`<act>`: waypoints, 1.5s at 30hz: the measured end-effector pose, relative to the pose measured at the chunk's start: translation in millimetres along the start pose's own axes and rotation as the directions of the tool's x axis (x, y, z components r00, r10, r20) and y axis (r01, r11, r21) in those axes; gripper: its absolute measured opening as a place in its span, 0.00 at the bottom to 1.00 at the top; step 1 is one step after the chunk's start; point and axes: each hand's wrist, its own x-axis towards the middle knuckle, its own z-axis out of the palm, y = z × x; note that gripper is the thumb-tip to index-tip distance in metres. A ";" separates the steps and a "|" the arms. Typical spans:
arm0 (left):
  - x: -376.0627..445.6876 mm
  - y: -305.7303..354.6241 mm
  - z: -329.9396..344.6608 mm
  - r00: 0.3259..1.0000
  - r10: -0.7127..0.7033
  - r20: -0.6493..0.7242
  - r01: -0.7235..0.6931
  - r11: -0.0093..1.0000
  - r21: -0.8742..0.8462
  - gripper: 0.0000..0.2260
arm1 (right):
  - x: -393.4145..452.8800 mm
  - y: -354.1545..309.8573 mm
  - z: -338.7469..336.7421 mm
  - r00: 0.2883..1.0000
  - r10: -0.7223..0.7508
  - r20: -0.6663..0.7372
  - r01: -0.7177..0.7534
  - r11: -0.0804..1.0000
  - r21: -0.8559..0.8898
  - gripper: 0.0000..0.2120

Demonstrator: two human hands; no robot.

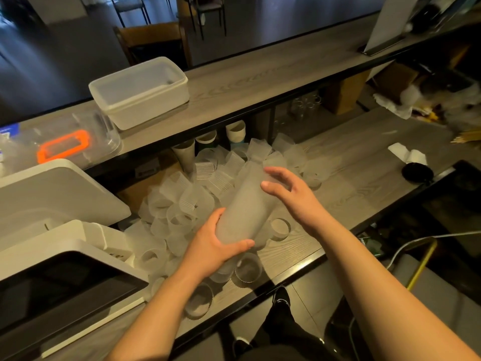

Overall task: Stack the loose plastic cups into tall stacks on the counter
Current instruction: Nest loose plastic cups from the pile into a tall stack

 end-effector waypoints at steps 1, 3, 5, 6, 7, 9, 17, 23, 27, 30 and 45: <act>0.2 0.3 -0.1 1.000 -0.004 -0.011 0.004 1.000 -0.008 0.38 | -2.2 2.0 6.0 1.000 0.003 0.016 -0.003 1.000 -0.019 0.34; 0.8 -0.3 -0.5 1.000 -0.012 -0.019 0.011 1.000 -0.022 0.38 | -4.0 7.6 13.3 0.999 0.028 0.047 -0.027 1.000 -0.012 0.33; 1.8 -1.5 0.1 1.000 -0.026 -0.010 0.026 0.998 -0.059 0.35 | -1.6 13.3 13.9 0.995 0.055 0.079 -0.061 0.996 0.072 0.35; 2.5 -1.5 0.5 0.999 -0.040 -0.007 0.039 0.995 -0.095 0.34 | 1.2 17.0 13.2 0.995 0.067 0.078 -0.076 0.989 0.126 0.38; 3.7 -1.5 1.3 0.998 -0.059 -0.005 0.058 0.989 -0.135 0.34 | 5.1 22.7 12.0 0.995 0.082 0.056 -0.091 0.983 0.163 0.40; 6.9 0.3 2.9 0.996 -0.095 -0.002 0.092 0.974 -0.206 0.33 | 14.9 39.4 7.6 0.991 0.124 -0.039 -0.115 0.976 0.186 0.37; 22.8 1.1 0.9 0.987 -0.162 -0.017 0.148 0.935 -0.321 0.35 | 38.6 151.6 -17.2 0.892 0.370 -0.258 -0.417 0.896 -0.156 0.27; 35.0 9.7 7.3 0.986 -0.165 -0.007 0.154 0.937 -0.313 0.34 | 42.8 199.5 -17.4 0.905 0.395 -0.158 -0.409 0.703 -0.582 0.51; 42.7 12.2 11.4 0.987 -0.160 0.003 0.154 0.944 -0.293 0.34 | 52.1 207.0 -13.2 0.931 0.356 -0.078 -0.317 0.686 -0.655 0.54; 48.6 11.0 13.4 0.985 -0.170 -0.012 0.159 0.943 -0.292 0.35 | 58.6 210.1 -9.4 0.943 0.330 -0.028 -0.264 0.696 -0.668 0.51; 50.4 11.6 14.7 0.990 -0.141 -0.021 0.132 0.962 -0.238 0.36 | 45.3 144.4 -45.6 0.933 0.340 -0.121 -0.270 0.880 0.390 0.12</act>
